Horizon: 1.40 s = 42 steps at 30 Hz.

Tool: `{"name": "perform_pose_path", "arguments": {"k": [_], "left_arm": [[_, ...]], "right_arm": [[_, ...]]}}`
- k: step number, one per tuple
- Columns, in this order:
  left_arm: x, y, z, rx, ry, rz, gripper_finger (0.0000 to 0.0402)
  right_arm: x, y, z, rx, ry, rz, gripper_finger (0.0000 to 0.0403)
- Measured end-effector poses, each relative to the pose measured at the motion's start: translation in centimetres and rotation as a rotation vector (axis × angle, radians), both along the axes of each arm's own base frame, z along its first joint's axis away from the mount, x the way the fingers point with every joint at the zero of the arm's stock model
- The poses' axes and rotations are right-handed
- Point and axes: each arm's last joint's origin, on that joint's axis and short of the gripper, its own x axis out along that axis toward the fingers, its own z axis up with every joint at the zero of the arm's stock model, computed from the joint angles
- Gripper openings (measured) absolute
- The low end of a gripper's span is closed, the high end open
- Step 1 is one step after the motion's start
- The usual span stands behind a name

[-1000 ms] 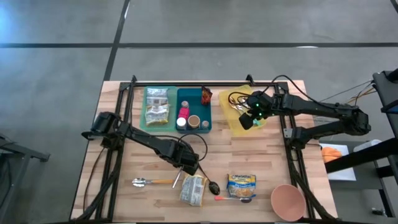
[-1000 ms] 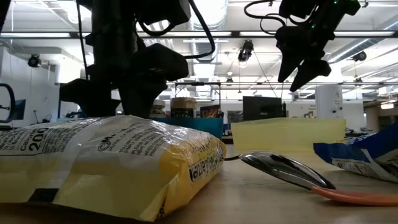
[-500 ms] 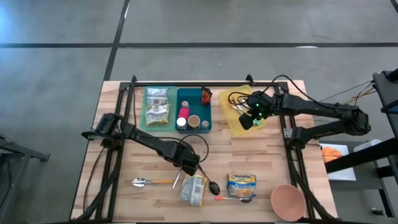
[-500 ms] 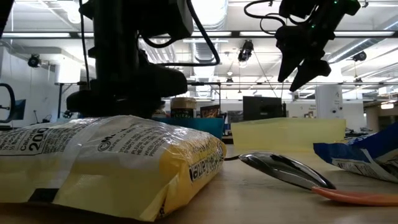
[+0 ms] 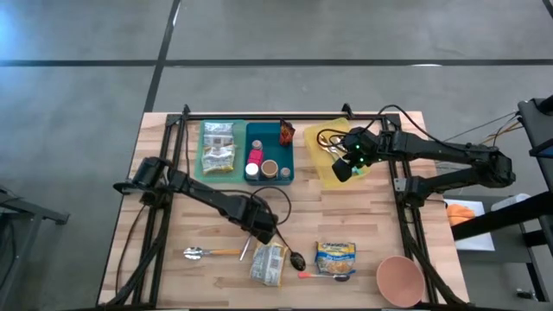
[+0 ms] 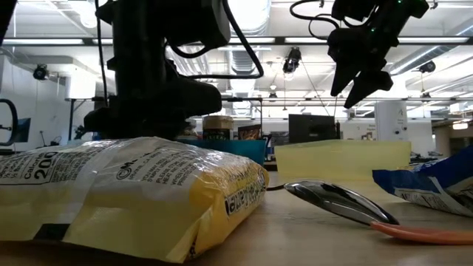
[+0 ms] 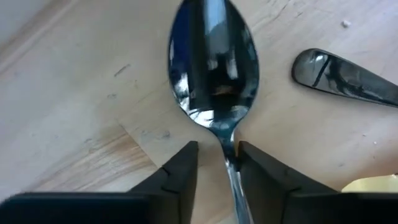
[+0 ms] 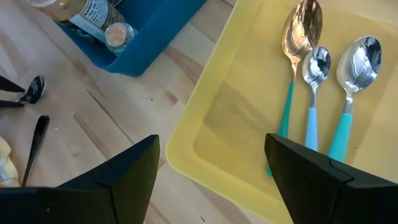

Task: Pick & Place Food Item
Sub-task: Put the silver spoon into the yellow bin

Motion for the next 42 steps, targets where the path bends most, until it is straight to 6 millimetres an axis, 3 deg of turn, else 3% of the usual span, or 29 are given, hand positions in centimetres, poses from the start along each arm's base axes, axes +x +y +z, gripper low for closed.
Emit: {"name": "perform_pose_path", "arguments": {"k": [7,13,18,25,35,42], "left_arm": [[0.0,0.0,0.0,-0.03,0.009,0.005,0.0017],[-0.2,0.0,0.6,-0.045,0.0,0.018,0.0011],[-0.4,0.1,2.5,-0.053,-0.055,0.043,0.001],[-1.3,0.8,7.9,0.053,-0.295,0.124,0.001],[-2.0,3.2,17.7,0.259,-0.889,0.046,0.001],[-1.0,5.4,20.2,0.322,-1.086,0.018,0.0008]], "right_arm": [[0.0,0.0,0.0,0.0,0.0,0.0,0.029],[0.0,0.1,0.0,0.026,-0.009,0.002,0.029],[0.1,0.3,0.1,0.041,-0.026,-0.008,0.029],[0.7,1.7,1.5,0.038,-0.183,0.082,0.029],[2.8,5.4,5.2,0.063,-0.616,0.367,0.029],[4.9,7.8,5.3,0.087,-0.725,0.485,0.029]]}}
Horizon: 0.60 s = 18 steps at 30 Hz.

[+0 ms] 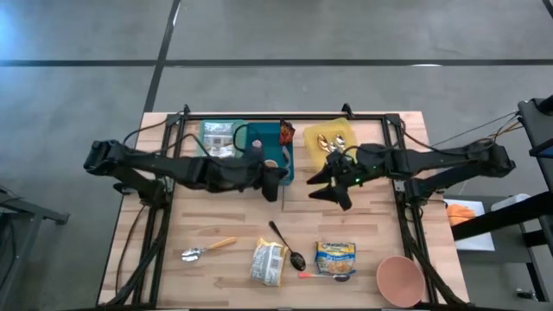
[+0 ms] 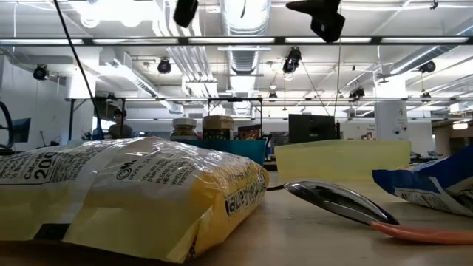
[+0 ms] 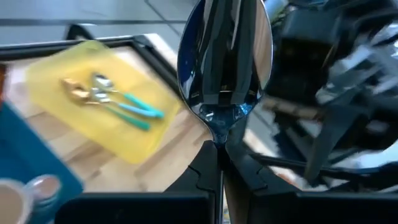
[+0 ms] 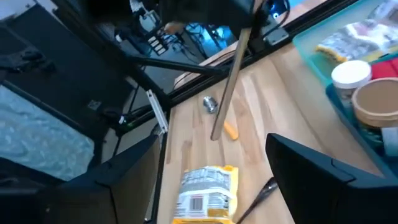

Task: Pick & Place Food Item
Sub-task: Put the silver spoon into the yellow bin

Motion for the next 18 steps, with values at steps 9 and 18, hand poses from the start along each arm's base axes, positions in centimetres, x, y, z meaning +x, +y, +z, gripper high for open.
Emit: {"name": "perform_pose_path", "arguments": {"k": [9,18], "left_arm": [[1.2,0.8,0.3,-0.023,-0.087,-0.096,0.0008],[1.3,0.7,0.6,-0.024,-0.12,-0.136,0.0008]], "right_arm": [[2.7,0.5,-1.0,0.034,-0.061,-0.001,0.029],[5.2,0.7,-1.6,0.05,-0.076,0.004,0.029]]}}
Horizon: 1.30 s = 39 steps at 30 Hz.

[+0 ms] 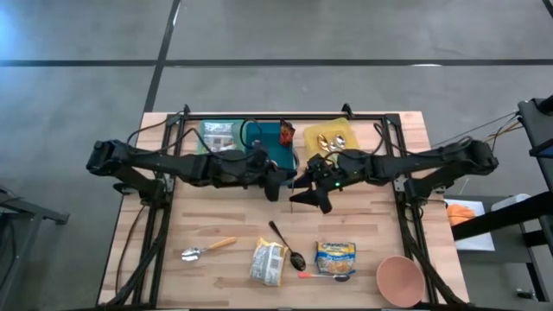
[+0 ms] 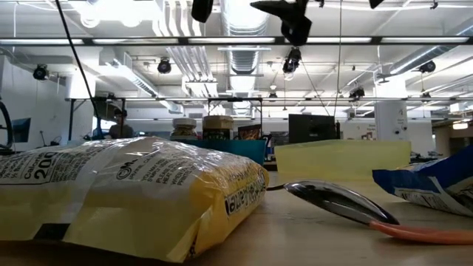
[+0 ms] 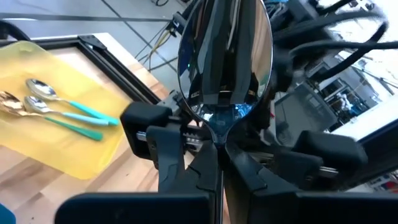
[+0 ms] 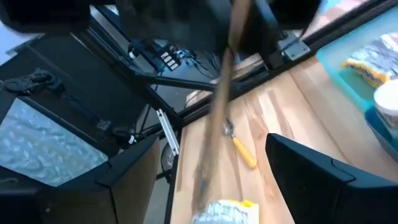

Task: Pick & Place Food Item
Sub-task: Put the silver spoon into the yellow bin

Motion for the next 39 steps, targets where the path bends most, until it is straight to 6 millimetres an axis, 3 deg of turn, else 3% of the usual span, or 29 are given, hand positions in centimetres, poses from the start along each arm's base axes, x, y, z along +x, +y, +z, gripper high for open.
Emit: {"name": "perform_pose_path", "arguments": {"k": [5,7,18,27,39], "left_arm": [[0.0,-0.1,0.0,-0.003,-0.004,-0.015,0.0008],[0.0,-0.1,0.0,-0.003,-0.001,-0.016,0.0008],[-0.3,-0.6,0.1,-0.003,0.011,-0.064,0.0008],[-0.3,-0.6,0.2,-0.01,0.005,-0.08,0.0012],[-0.3,-1.0,0.3,-0.13,0.009,-0.182,0.0079]], "right_arm": [[1.3,0.2,0.9,-0.044,-0.019,0.023,0.0286],[1.6,0.2,1.0,-0.047,-0.003,0.039,0.0266],[1.3,0.3,1.2,-0.095,0.034,0.059,0.0029],[0.8,0.3,1.2,-0.091,0.031,0.073,0.0018],[0.6,0.4,1.2,-0.085,0.041,0.095,0.0017]]}}
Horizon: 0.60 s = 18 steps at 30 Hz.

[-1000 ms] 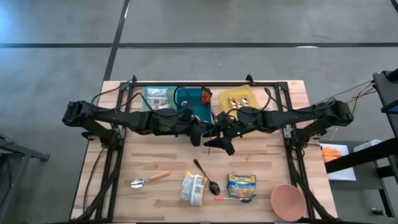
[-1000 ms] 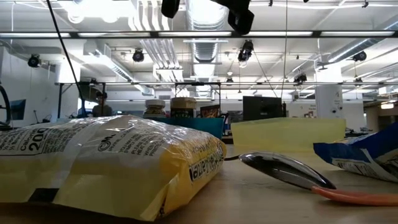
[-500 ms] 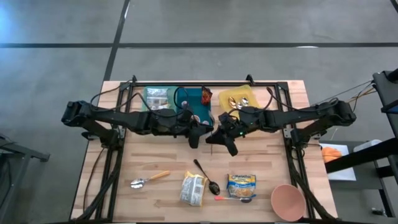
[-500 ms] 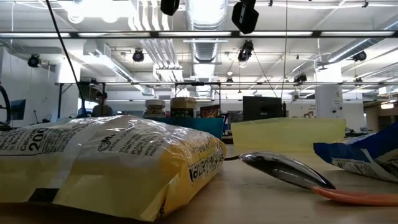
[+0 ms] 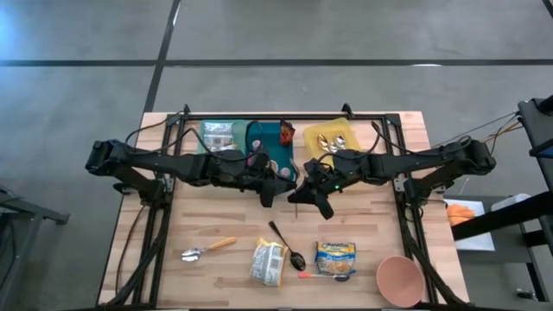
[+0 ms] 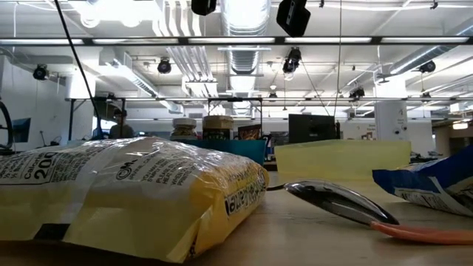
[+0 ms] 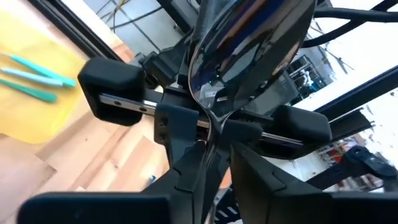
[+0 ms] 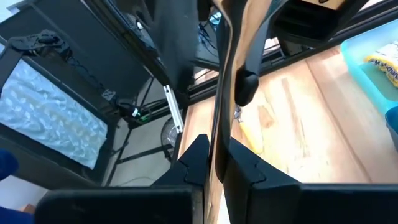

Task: Pick & Place Food Item
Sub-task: Put the silver spoon into the yellow bin

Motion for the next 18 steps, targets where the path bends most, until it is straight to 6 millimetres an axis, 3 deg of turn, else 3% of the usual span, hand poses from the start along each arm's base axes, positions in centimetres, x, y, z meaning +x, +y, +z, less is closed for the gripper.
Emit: {"name": "perform_pose_path", "arguments": {"k": [8,18], "left_arm": [[0.0,-0.2,0.0,-0.056,0.009,-0.053,0.0128],[-0.2,-0.2,-0.3,-0.097,0.047,-0.043,0.017]], "right_arm": [[-0.5,-0.2,0.2,0.0,0.025,-0.017,0.0017],[-3.1,-2.1,1.6,-0.013,0.077,-0.115,0.0017]]}}
